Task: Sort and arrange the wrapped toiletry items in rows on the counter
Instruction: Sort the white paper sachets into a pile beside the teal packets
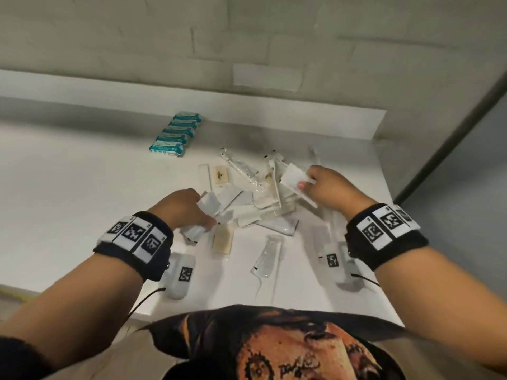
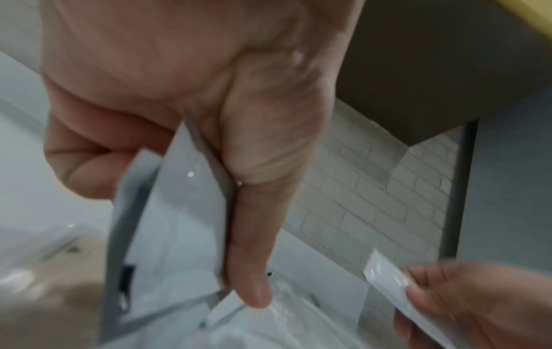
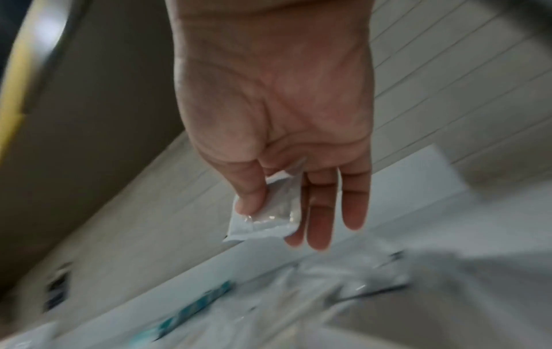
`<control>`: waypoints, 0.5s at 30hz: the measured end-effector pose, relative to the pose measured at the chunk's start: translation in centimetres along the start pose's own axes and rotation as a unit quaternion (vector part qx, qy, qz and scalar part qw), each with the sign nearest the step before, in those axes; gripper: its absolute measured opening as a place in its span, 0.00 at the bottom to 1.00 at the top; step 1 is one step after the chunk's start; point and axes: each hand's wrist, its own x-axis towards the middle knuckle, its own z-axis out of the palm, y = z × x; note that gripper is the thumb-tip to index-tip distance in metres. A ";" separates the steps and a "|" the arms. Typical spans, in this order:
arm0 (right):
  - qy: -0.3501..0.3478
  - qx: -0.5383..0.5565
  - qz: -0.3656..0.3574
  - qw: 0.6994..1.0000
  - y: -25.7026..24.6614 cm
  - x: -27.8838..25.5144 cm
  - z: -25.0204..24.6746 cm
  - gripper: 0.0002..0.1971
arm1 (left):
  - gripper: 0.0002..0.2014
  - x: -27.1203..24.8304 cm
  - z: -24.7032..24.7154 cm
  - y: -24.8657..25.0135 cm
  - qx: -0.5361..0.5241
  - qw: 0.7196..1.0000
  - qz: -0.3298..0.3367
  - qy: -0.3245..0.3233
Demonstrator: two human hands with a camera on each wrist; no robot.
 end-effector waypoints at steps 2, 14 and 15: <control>-0.005 -0.018 0.070 0.997 2.5 0.2 -1.5 0.12 | 0.20 0.2 -0.7 1.2 -0.010 1.000 0.027 0.002; 0.006 0.059 0.085 0.995 4.3 -0.8 -1.0 0.09 | 0.12 1.5 3.4 9.1 0.151 0.942 0.284 -0.091; 0.010 0.061 0.091 0.994 4.7 -0.8 -1.2 0.08 | 0.12 1.6 3.9 9.4 0.167 0.936 0.293 -0.101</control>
